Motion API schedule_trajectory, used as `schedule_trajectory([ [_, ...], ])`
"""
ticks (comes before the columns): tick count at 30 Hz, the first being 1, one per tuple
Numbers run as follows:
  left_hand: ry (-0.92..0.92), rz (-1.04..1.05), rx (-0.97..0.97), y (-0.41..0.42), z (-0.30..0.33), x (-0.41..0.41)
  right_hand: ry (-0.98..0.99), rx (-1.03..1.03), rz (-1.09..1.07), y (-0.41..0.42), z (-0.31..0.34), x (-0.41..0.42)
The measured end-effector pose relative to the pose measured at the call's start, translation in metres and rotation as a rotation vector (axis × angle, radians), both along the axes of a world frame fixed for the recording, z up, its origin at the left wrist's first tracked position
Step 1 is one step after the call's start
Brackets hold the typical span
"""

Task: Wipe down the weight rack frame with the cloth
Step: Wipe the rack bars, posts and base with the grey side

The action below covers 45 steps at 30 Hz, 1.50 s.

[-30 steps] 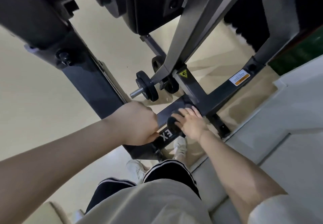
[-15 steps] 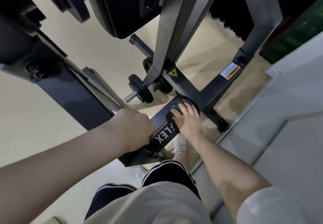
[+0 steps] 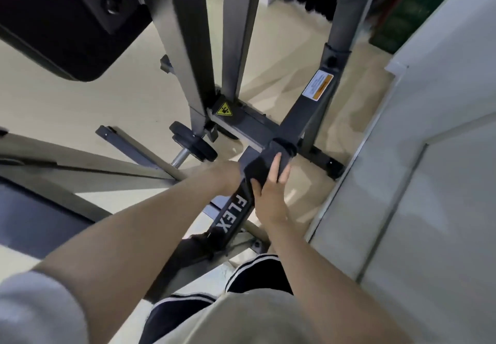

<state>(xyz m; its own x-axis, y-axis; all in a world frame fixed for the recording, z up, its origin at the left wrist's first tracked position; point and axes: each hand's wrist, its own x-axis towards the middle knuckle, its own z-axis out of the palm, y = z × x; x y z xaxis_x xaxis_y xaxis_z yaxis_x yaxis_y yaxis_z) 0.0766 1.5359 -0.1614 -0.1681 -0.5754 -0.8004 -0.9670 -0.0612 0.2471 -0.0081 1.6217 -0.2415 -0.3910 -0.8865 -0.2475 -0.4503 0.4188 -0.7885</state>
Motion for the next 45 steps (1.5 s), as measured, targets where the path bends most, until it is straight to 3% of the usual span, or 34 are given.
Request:
schedule_trajectory([
  [3,0.139,0.051,0.043,0.004,-0.008,-0.01,-0.118,-0.028,0.081,0.032,-0.005,0.019],
  [7,0.24,0.221,0.025,-0.002,-0.022,-0.014,-0.153,-0.059,-0.005,-0.01,-0.01,-0.01],
  [11,0.212,0.212,0.067,-0.011,-0.026,-0.012,-0.123,-0.078,0.006,-0.026,-0.009,-0.033],
  [16,0.205,0.131,0.088,-0.009,-0.026,-0.01,0.112,0.027,0.107,0.0,0.001,-0.016],
  [19,0.208,0.173,0.16,-0.014,-0.027,-0.008,0.231,-0.014,0.089,-0.043,-0.003,-0.045],
  [21,0.14,0.083,0.166,-0.018,-0.026,-0.012,0.312,0.062,0.095,-0.074,-0.003,-0.069],
  [24,0.017,-0.135,-0.135,-0.023,-0.018,-0.024,0.319,0.007,0.103,-0.073,-0.002,-0.074],
  [26,0.18,-0.209,-0.476,-0.03,-0.01,-0.03,0.221,0.006,0.121,-0.05,-0.001,-0.061],
  [29,0.374,-0.437,-0.803,-0.046,-0.011,-0.034,0.166,0.007,0.171,-0.047,-0.007,-0.065],
  [30,0.34,-0.491,-0.805,-0.049,-0.014,-0.036,0.149,0.012,0.158,-0.06,-0.008,-0.076],
  [33,0.133,-0.54,-0.523,-0.055,-0.021,-0.047,0.205,0.033,0.091,-0.111,-0.007,-0.123],
  [36,0.078,-0.429,-0.342,-0.062,-0.024,-0.054,0.201,0.042,0.065,-0.134,-0.003,-0.145],
  [41,-0.069,-0.642,-0.418,-0.055,-0.021,-0.063,0.17,0.043,0.303,-0.079,0.0,-0.116],
  [45,-0.073,-0.622,-0.356,-0.064,-0.025,-0.07,0.34,0.103,0.298,-0.129,-0.002,-0.163],
])
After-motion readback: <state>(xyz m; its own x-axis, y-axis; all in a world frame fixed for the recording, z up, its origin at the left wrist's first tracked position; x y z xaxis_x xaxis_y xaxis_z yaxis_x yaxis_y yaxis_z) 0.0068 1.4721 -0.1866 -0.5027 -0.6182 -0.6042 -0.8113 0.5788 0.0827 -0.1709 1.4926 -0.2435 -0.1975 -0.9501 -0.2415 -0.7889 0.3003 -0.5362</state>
